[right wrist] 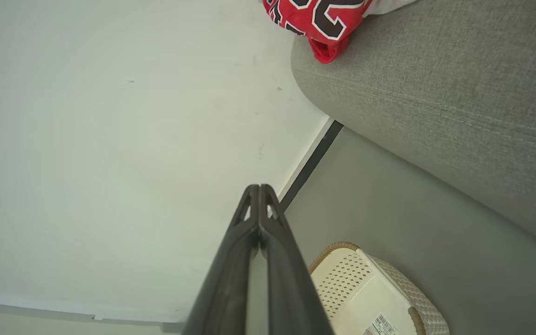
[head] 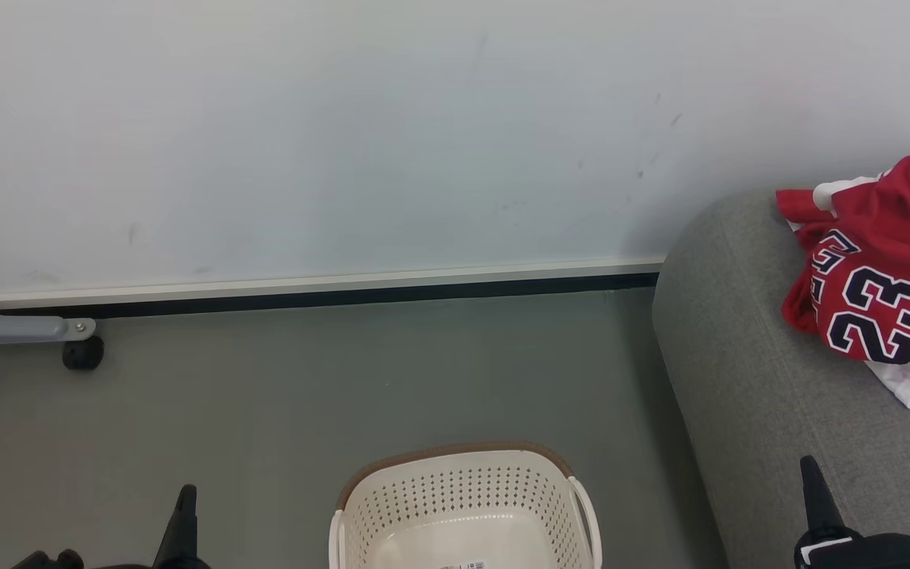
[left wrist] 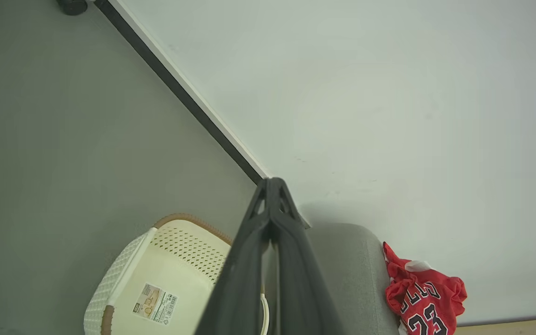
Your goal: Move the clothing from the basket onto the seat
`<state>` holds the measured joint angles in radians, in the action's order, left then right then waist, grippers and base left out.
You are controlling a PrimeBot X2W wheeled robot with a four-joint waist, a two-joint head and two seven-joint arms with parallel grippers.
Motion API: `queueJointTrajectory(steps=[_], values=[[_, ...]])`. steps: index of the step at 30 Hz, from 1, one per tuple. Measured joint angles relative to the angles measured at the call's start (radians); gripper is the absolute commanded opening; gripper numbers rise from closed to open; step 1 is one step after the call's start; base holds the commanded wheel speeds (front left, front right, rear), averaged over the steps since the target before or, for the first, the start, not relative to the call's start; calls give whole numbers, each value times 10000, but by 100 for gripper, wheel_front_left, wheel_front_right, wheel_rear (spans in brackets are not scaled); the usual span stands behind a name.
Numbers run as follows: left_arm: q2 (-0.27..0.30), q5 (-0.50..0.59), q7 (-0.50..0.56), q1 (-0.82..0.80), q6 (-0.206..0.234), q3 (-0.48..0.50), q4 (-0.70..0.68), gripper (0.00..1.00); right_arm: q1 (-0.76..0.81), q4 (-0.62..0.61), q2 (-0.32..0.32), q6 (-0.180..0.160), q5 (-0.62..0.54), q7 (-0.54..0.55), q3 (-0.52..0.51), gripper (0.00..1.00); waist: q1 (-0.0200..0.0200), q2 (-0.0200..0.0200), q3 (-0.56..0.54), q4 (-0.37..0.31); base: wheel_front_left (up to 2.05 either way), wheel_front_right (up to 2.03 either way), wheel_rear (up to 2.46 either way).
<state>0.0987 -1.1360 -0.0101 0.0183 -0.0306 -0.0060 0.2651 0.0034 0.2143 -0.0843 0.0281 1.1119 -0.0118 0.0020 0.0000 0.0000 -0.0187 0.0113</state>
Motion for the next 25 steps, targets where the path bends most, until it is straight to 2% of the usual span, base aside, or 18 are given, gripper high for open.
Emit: queueJointTrajectory(steps=[25], values=[[-397,-3310,897,-643,-677,702,221,0,-652,604,290,677,3559,915,-984,0,0,0,151,-84,0,0,0]])
